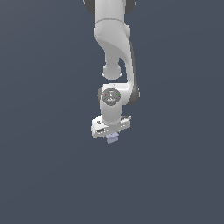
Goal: Pick up the object and move it to a goal position.
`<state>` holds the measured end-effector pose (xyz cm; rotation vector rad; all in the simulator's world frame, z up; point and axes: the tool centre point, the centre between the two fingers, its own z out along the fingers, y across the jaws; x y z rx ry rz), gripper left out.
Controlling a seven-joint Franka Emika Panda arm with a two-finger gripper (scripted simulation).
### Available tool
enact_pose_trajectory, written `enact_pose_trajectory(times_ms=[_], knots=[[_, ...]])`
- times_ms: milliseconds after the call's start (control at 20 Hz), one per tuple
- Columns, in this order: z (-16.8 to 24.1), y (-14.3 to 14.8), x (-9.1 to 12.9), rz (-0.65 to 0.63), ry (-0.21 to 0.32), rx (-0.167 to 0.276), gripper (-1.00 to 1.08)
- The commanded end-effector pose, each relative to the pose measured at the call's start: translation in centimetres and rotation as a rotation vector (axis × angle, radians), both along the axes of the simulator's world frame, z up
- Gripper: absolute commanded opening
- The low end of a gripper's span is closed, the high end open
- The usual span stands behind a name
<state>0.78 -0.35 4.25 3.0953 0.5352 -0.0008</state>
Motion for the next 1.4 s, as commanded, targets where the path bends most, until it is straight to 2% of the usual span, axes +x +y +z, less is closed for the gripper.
enact_pose_trajectory(times_ms=[0, 350, 950, 1350], knots=[[0.1, 0.2, -0.3, 0.0, 0.0, 0.0, -1.0], [1.0, 1.2, -2.4, 0.0, 0.0, 0.0, -1.0], [3.7, 4.5, -8.9, 0.001, 0.0, 0.0, -1.0], [4.9, 6.0, -11.6, 0.001, 0.0, 0.0, -1.0]])
